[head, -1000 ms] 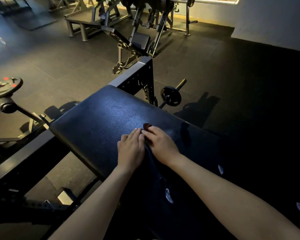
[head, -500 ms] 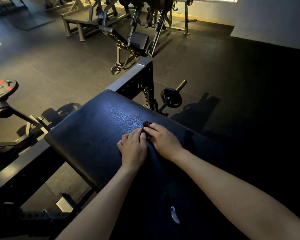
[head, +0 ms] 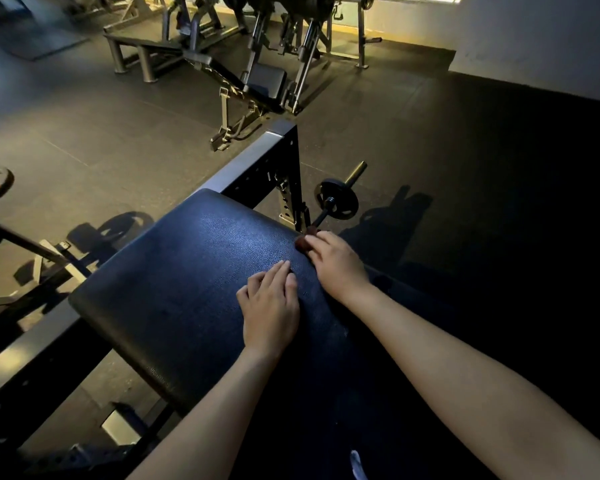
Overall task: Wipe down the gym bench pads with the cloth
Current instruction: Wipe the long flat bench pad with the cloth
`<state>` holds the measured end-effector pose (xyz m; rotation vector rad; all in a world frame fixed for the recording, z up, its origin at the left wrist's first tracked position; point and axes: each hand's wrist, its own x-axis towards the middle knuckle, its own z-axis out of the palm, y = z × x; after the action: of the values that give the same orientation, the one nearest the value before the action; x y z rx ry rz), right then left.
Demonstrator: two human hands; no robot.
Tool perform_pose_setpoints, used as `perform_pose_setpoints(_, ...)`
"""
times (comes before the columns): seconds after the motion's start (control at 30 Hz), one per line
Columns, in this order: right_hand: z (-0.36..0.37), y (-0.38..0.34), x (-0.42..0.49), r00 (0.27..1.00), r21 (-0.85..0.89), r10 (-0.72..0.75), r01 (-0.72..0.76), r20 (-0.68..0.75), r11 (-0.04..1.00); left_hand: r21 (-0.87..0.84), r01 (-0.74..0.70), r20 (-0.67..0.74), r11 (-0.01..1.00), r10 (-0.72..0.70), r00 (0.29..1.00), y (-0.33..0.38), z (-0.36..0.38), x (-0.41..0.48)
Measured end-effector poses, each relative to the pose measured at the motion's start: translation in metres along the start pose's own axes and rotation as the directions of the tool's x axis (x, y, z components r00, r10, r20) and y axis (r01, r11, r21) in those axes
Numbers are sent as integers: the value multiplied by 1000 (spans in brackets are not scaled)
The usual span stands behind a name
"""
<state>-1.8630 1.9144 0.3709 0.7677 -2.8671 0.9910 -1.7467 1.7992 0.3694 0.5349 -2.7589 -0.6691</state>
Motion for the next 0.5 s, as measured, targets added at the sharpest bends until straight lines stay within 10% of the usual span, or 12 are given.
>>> perform_pose_setpoints(0.5, -11, -2, -26, 995, -1, 84, -85, -59, 996, 18, -133, -7, 991, 133, 991, 1, 1, -4)
